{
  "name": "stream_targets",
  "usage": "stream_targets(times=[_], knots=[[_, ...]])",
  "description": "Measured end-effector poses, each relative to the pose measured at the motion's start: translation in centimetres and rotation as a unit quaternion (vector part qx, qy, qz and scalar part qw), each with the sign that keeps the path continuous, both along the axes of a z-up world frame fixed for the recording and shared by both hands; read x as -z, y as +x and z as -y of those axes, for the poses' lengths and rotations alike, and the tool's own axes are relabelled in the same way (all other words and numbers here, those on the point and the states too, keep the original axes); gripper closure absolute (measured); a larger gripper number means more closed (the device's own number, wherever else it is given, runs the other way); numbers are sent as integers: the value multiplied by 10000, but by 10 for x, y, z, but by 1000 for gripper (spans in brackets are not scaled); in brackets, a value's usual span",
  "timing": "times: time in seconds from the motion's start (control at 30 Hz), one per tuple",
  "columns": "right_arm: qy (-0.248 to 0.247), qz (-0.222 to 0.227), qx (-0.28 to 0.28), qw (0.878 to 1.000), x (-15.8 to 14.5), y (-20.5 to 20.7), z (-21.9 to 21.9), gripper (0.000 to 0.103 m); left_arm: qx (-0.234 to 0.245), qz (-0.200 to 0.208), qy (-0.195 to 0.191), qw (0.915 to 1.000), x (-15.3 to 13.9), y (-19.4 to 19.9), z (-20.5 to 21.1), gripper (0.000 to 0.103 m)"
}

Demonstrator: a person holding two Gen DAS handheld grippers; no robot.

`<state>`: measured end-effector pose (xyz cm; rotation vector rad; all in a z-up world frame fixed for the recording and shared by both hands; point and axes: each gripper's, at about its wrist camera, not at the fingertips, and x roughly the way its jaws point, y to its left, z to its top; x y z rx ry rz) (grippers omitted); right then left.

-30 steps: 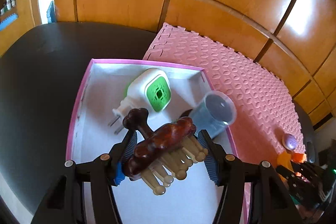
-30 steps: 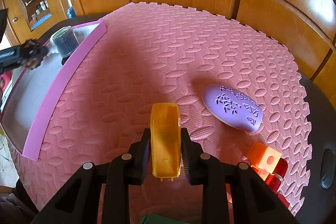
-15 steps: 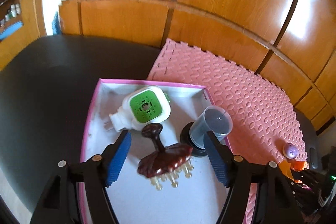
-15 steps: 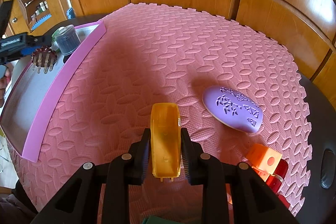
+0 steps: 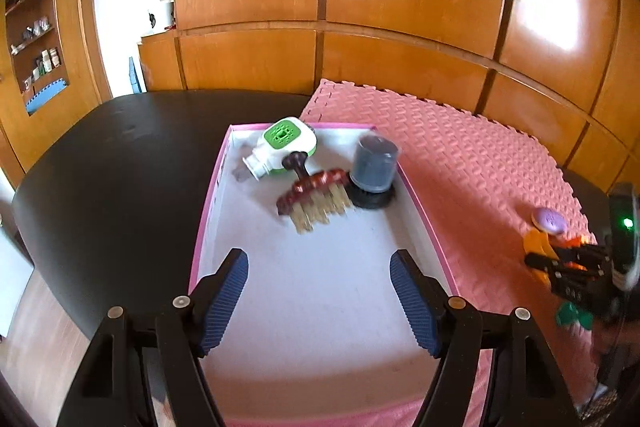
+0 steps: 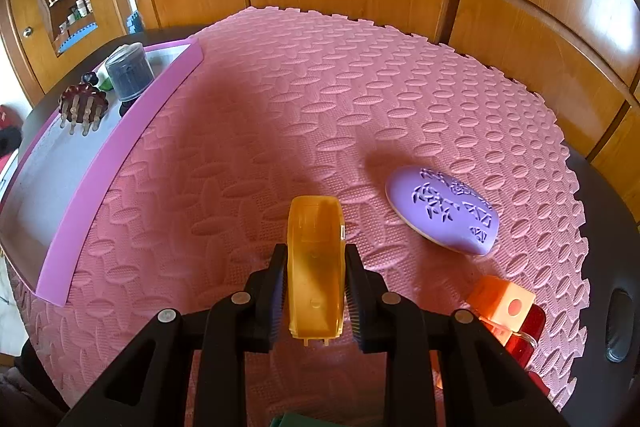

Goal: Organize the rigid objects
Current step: 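Carry the held orange clip with the right gripper toward the tray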

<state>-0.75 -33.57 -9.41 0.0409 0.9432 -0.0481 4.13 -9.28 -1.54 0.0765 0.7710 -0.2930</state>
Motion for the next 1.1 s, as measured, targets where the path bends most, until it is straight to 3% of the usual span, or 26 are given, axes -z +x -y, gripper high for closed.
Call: stream_targets(times=[0.3, 0.63, 1.1], knots=[[-44, 49, 10, 10000, 0, -1, -1, 76, 58, 19, 132, 9999, 3, -18, 3, 29], [-118, 133, 78, 9998, 1, -4, -3, 77, -25, -35, -29, 10000, 5, -18, -8, 29], [-111, 17, 607, 9981, 0, -1, -6, 77, -241, 6, -257, 9994, 3, -16, -32, 29]])
